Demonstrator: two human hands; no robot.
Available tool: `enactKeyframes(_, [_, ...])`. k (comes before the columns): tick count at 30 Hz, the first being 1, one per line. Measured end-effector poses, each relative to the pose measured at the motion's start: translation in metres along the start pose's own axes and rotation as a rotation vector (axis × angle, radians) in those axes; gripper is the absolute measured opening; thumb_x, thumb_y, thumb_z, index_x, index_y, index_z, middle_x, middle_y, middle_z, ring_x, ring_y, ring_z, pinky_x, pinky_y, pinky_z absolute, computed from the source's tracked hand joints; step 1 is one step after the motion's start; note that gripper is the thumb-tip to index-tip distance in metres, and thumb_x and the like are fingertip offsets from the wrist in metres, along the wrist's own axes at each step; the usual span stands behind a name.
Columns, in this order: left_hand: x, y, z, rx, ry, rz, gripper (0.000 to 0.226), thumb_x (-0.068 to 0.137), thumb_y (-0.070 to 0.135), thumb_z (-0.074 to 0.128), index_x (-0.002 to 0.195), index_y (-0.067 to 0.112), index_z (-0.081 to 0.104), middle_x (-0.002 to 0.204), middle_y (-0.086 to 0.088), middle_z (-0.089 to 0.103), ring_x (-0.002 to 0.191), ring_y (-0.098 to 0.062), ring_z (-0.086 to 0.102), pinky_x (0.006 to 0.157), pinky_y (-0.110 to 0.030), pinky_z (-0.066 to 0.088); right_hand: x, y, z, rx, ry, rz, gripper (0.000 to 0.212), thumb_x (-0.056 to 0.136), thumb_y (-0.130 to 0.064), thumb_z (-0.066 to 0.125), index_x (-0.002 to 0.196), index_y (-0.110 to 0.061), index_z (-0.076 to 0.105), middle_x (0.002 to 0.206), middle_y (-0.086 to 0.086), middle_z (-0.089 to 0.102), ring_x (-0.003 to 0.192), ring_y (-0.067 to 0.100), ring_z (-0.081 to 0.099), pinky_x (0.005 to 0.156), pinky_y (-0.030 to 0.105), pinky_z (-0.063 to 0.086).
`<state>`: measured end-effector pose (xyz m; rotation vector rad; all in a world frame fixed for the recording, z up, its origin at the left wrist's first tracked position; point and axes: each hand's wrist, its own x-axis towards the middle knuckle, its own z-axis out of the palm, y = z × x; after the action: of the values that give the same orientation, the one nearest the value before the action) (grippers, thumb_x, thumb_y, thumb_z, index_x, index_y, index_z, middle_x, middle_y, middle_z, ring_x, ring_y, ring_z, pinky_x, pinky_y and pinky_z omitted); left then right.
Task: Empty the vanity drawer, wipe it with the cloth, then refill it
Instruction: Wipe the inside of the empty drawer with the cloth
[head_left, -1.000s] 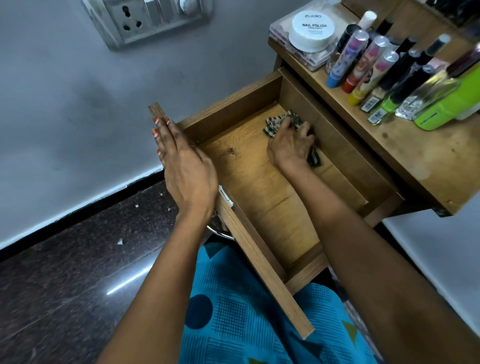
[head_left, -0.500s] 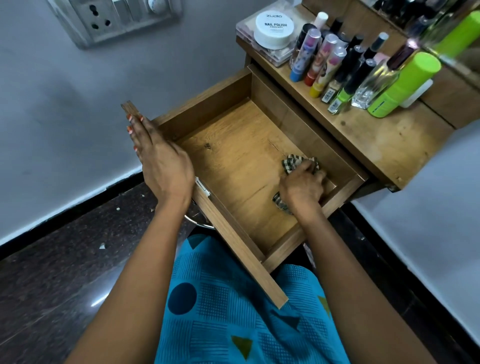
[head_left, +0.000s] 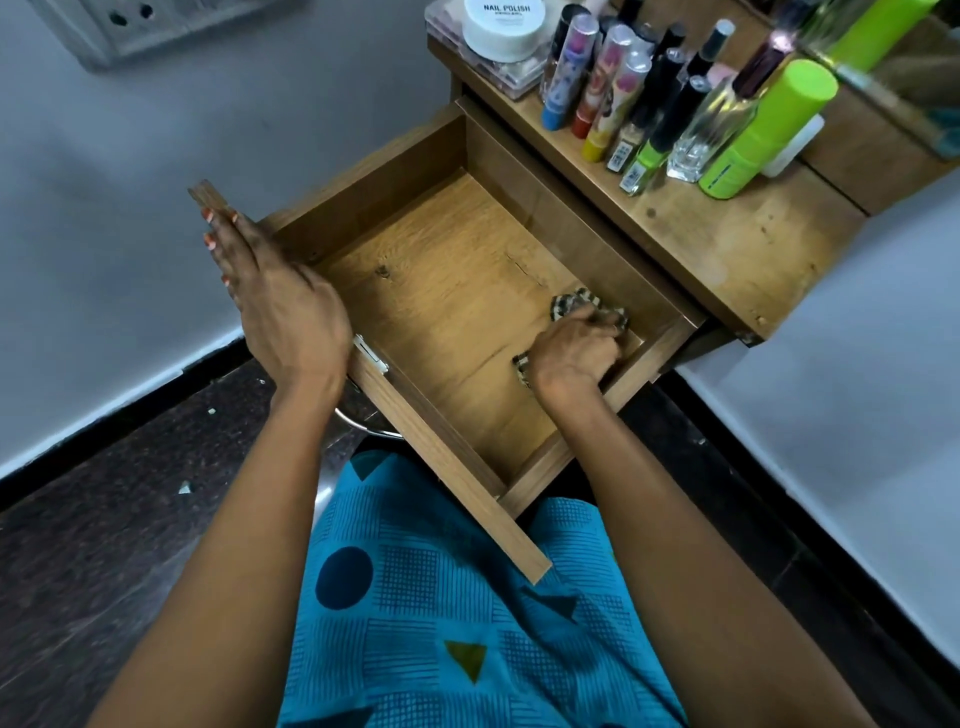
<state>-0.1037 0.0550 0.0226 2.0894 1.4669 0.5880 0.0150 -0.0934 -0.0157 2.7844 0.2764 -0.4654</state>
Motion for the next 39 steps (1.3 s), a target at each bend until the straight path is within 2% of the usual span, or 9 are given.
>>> enactKeyframes(5, [0.000,0.000,0.000,-0.001,-0.007,-0.007,0.055,0.095,0.006,0.026,0.146,0.005,0.007,0.157,-0.011,0.000,0.145,-0.025,0.001,0.119,-0.039,0.016,0.005,0.015,-0.007,-0.157,-0.027,0.004,0.048,0.098,-0.030,0.032,0.128,0.007,0.028,0.115,0.002,0.060,0.100,0.011,0.059,0.062,0.024,0.032])
enactKeyframes(13, [0.001,0.001,-0.002,-0.015,-0.003,-0.012,0.055,0.095,0.006,0.026,0.146,0.005,0.007,0.157,-0.011,0.000,0.145,-0.025,0.001,0.119,-0.039,0.016,0.004,0.010,-0.014,-0.182,-0.079,-0.063,0.041,0.091,-0.030,0.047,0.121,-0.001,0.041,0.114,0.002,0.053,0.087,0.005,0.054,0.045,0.022,0.020])
enactKeyframes(19, [0.000,0.002,-0.002,-0.031,-0.001,-0.009,0.056,0.095,0.004,0.026,0.147,0.006,0.005,0.157,-0.011,-0.001,0.145,-0.025,0.000,0.120,-0.036,0.011,0.000,0.009,0.001,-0.225,0.012,-0.069,0.038,0.098,-0.026,0.036,0.122,0.004,0.036,0.081,-0.004,0.055,0.062,0.004,0.045,0.042,0.022,0.017])
enactKeyframes(22, [-0.001,0.001,-0.002,-0.036,-0.004,0.001,0.056,0.095,0.004,0.026,0.146,0.005,0.004,0.157,-0.012,-0.002,0.145,-0.026,-0.001,0.120,-0.036,0.010,0.008,0.016,0.000,-0.163,0.049,-0.060,0.037,0.099,-0.025,0.034,0.122,0.004,0.034,0.097,-0.003,0.065,0.083,0.007,0.063,0.047,0.023,0.024])
enactKeyframes(25, [0.000,0.001,-0.002,-0.034,-0.006,-0.003,0.055,0.095,0.004,0.026,0.146,0.005,0.006,0.157,-0.012,-0.001,0.145,-0.026,0.000,0.120,-0.035,0.011,0.011,0.020,-0.007,-0.170,0.049,-0.072,0.038,0.099,-0.025,0.033,0.122,0.005,0.035,0.107,0.000,0.064,0.094,0.011,0.064,0.055,0.024,0.028])
enactKeyframes(29, [0.000,0.002,-0.002,-0.038,-0.004,-0.008,0.055,0.095,0.005,0.025,0.146,0.004,0.006,0.157,-0.012,-0.001,0.145,-0.026,-0.001,0.120,-0.033,0.009,0.003,0.017,-0.009,-0.225,0.035,-0.118,0.046,0.098,-0.029,0.034,0.125,0.008,0.032,0.113,0.001,0.058,0.096,0.008,0.058,0.048,0.022,0.021])
enactKeyframes(31, [0.000,0.002,-0.001,-0.047,-0.002,-0.004,0.055,0.094,0.004,0.025,0.146,0.004,0.007,0.157,-0.013,-0.001,0.145,-0.027,0.000,0.120,-0.033,0.008,-0.004,0.013,-0.009,-0.247,0.045,-0.129,0.053,0.097,-0.030,0.036,0.131,0.010,0.028,0.115,0.002,0.057,0.089,0.008,0.057,0.051,0.020,0.029])
enactKeyframes(35, [0.001,0.001,-0.001,-0.050,0.001,-0.008,0.055,0.094,0.004,0.026,0.146,0.004,0.007,0.157,-0.013,0.000,0.145,-0.027,0.000,0.120,-0.037,0.012,-0.032,-0.002,0.000,-0.304,0.012,-0.216,0.048,0.094,-0.038,0.043,0.121,0.001,0.044,0.092,0.004,0.054,0.053,0.010,0.034,0.041,0.024,0.019])
enactKeyframes(39, [0.000,0.001,-0.001,-0.047,0.001,-0.004,0.055,0.094,0.005,0.026,0.146,0.004,0.006,0.157,-0.013,0.000,0.145,-0.026,0.001,0.120,-0.036,0.012,-0.050,-0.012,0.016,-0.257,0.022,-0.258,0.039,0.098,-0.025,0.038,0.124,0.004,0.039,0.105,-0.003,0.061,0.082,0.007,0.060,0.042,0.022,0.018])
